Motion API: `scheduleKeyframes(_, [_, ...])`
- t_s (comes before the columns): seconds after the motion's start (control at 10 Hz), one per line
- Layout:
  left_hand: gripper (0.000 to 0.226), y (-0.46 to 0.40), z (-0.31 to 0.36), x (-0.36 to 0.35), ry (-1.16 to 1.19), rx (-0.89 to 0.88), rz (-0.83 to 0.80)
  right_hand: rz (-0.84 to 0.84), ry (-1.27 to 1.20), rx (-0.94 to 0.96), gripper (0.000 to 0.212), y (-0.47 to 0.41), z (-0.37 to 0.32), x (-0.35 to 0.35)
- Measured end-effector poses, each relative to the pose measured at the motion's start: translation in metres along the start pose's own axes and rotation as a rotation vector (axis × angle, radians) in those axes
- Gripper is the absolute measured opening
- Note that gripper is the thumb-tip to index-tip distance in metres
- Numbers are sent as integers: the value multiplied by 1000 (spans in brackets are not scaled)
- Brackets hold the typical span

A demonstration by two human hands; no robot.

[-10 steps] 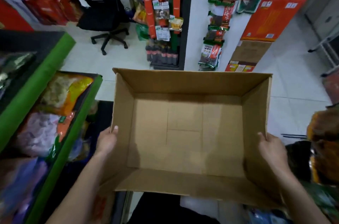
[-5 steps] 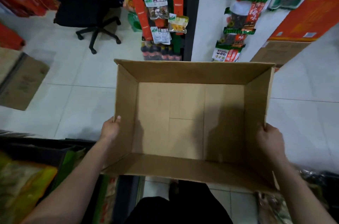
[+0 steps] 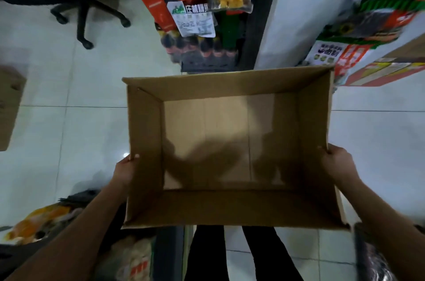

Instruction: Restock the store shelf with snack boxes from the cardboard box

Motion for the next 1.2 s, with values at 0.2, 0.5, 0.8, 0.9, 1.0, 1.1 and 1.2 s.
scheduleKeyframes(0.2, [32,-116,-45,-26,-14,66,8,-46,99,14,22,-72,-23,-92])
scheduleKeyframes(0.5, [34,-234,-80,-61,-1,72,-43,-56,-6,-69,22,-173,-38,-174])
scheduleKeyframes(0.8, [32,-306,-70,-114,3,-22,-161,-229,-400,-125,40,-226,-49,-198])
scheduleKeyframes(0.9, [41,-305,-68,-110,-101,-47,-200,-261,-386,-106,56,-217,-49,-192])
scheduleKeyframes(1.0, [44,-287,-55,-95,-60,-42,-142,-253,-340,-80,57,-195,-48,-182])
scheduleKeyframes(1.1, [40,-258,-34,-81,84,-46,-85,-229,-270,-69,54,-171,-45,-166])
scheduleKeyframes(1.2, [35,-216,-10,-69,227,-36,-122,-203,-278,-52,50,-139,-47,-141])
Point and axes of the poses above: each hand's wrist, its own y-axis away from the middle knuckle, its own x-axis out of the back of the hand, z = x × y, the point moved 5 cm from there along -y, towards the middle knuckle, and after that the axes turned 13 degrees about -x, right-handed, at the moved point
